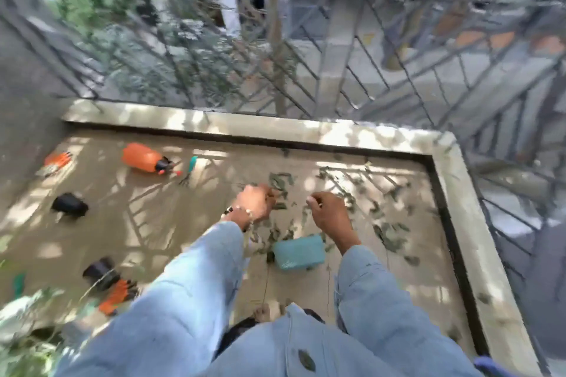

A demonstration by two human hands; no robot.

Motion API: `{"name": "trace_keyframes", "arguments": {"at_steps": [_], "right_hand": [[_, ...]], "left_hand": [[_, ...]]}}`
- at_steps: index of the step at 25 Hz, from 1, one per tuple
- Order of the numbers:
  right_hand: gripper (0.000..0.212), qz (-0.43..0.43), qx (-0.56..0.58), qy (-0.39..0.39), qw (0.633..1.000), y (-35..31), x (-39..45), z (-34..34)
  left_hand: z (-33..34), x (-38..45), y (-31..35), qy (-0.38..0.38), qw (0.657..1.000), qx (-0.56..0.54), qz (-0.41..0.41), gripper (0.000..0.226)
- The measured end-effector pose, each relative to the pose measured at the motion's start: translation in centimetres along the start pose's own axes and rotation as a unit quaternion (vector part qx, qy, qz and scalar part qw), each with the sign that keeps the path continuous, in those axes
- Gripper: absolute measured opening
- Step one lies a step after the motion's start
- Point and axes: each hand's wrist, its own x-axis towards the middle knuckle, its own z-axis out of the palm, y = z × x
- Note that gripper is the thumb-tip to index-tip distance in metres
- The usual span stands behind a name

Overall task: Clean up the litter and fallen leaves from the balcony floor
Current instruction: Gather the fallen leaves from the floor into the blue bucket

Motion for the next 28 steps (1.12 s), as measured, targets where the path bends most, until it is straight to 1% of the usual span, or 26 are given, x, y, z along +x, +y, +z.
{"name": "trace_keyframes", "arguments": {"at_steps": [2,4,6,8,9,10,11,13,15,16,17,19,22,24,28], "right_hand": [[0.027,-0.072,-0.05,-0.034,0.996,-3.4,2.2,1.5],[0.026,-0.11,-0.1,-0.066,0.987,-6.2,3.9,3.0],[0.023,-0.17,-0.128,-0.102,0.972,-9.1,4.9,4.8],[0.021,-0.218,-0.134,-0.138,0.957,-11.5,5.5,6.7],[0.024,-0.237,-0.134,-0.155,0.95,-12.8,5.8,7.7],[0.027,-0.255,-0.135,-0.172,0.942,-13.9,6.1,8.9],[0.028,-0.269,-0.132,-0.185,0.936,-14.8,6.5,9.9],[0.026,-0.301,-0.123,-0.198,0.925,-16.8,6.9,12.2],[0.024,-0.326,-0.126,-0.206,0.914,-18.9,7.0,14.4],[0.023,-0.328,-0.129,-0.209,0.912,-19.9,7.3,15.5],[0.022,-0.332,-0.134,-0.21,0.91,-20.8,7.6,16.6],[0.022,-0.33,-0.144,-0.212,0.908,-22.3,8.8,18.8],[0.02,-0.297,-0.165,-0.206,0.918,-24.7,11.8,21.8],[0.02,-0.275,-0.176,-0.198,0.924,-26.8,14.8,24.5],[0.022,-0.191,-0.142,-0.17,0.956,-30.5,19.9,29.3]], "left_hand": [[-2.4,-1.2,-3.2,0.045,0.998,-0.008,-0.052,0.029],[-4.1,-2.7,-5.4,0.07,0.993,-0.016,-0.09,0.028],[-5.3,-4.4,-7.7,0.104,0.984,-0.037,-0.139,0.025],[-3.8,-4.5,-13.7,0.101,0.972,-0.043,-0.207,0.028],[-2.4,-4.1,-17.4,0.102,0.964,-0.044,-0.242,0.034],[-1.7,-4.6,-20.0,0.088,0.955,-0.037,-0.282,0.04],[-1.9,-6.1,-20.8,0.086,0.941,-0.063,-0.321,0.042],[-4.5,-8.9,-19.7,0.118,0.939,-0.081,-0.313,0.029],[-6.6,-10.0,-19.5,0.138,0.937,-0.058,-0.316,0.027],[-7.2,-9.8,-20.2,0.139,0.932,-0.046,-0.333,0.029],[-7.3,-9.6,-21.5,0.139,0.933,-0.04,-0.329,0.03],[-8.3,-8.3,-23.6,0.107,0.941,-0.019,-0.322,0.028],[-10.5,-4.9,-27.0,0.061,0.96,0.033,-0.273,0.026],[-12.9,-1.3,-30.7,0.06,0.968,0.051,-0.239,0.026],[-19.0,5.2,-38.7,0.032,0.98,0.059,-0.188,0.028]]}}
